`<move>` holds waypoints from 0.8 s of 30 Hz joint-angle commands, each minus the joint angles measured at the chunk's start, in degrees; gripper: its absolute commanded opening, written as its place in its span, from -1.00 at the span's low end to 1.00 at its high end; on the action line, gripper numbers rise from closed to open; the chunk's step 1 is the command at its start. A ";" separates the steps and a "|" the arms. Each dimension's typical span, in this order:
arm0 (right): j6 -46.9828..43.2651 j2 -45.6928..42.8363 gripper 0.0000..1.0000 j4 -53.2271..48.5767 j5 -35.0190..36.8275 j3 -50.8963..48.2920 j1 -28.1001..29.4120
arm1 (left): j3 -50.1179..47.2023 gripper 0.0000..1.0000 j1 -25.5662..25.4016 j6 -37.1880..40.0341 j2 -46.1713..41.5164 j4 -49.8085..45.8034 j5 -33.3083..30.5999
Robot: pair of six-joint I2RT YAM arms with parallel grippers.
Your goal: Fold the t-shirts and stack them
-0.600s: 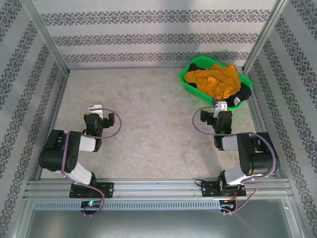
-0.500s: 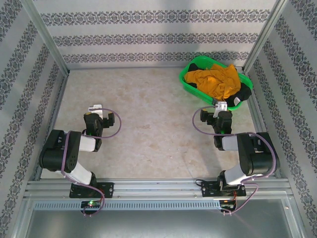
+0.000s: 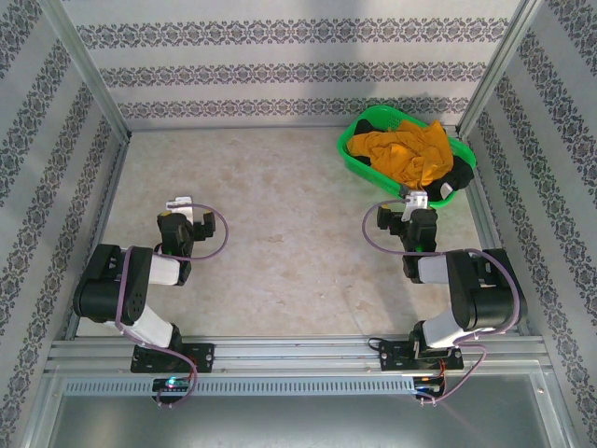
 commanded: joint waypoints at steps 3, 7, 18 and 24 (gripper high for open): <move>-0.75 0.47 0.96 3.09 -0.98 1.41 -0.46 | 1.31 1.00 0.42 0.55 0.61 2.71 -0.41; -0.73 0.47 0.96 3.16 -0.95 1.41 -0.46 | 1.33 1.00 0.42 0.46 0.55 2.72 -0.42; -0.62 -1.85 0.95 3.93 4.06 0.38 0.64 | -1.06 1.00 0.23 -0.24 -0.28 7.12 -4.20; 11.39 -24.79 0.96 -30.24 18.69 12.54 7.19 | 3.87 1.00 -11.55 4.53 -19.16 -12.01 -18.12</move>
